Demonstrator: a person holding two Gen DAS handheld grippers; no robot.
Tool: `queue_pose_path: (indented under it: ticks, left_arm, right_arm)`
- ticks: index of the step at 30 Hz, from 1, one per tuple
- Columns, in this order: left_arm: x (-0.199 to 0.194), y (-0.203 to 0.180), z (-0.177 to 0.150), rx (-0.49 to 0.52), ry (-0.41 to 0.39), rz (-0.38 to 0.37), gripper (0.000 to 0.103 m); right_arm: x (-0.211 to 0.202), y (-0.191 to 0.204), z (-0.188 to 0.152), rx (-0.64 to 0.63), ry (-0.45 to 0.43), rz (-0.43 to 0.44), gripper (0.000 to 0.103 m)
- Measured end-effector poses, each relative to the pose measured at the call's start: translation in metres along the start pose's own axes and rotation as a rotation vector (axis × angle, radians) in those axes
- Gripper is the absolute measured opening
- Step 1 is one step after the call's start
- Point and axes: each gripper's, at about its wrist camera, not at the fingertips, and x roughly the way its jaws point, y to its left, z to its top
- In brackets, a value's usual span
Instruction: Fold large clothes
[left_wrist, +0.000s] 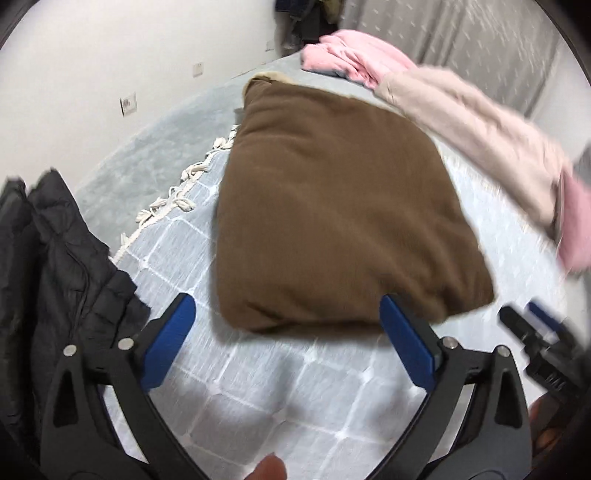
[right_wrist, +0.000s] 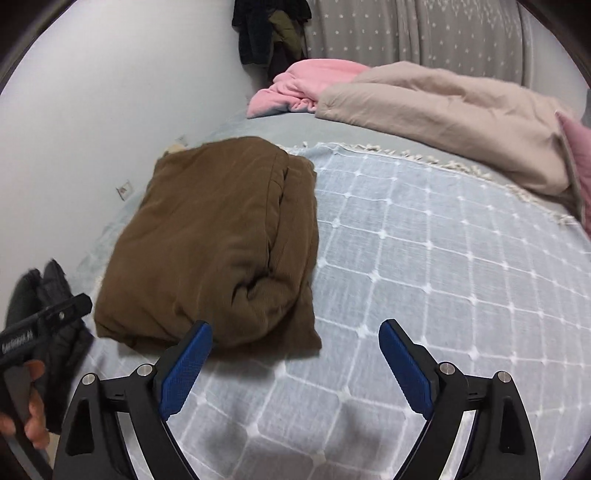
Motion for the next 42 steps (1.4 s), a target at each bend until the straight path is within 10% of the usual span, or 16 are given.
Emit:
queue_pose_path:
  ticks: [9, 42]
  left_arm:
    - [0.011, -0.016, -0.026, 0.091, 0.036, 0.1, 0.1]
    - [0.006, -0.014, -0.034, 0.058, 0.077, 0.046, 0.1]
  right_arm:
    - [0.001, 0.016, -0.026, -0.043, 0.012, -0.141, 0.093]
    - [0.002, 0.029, -0.043, -0.021, 0.042, -0.142, 0.093]
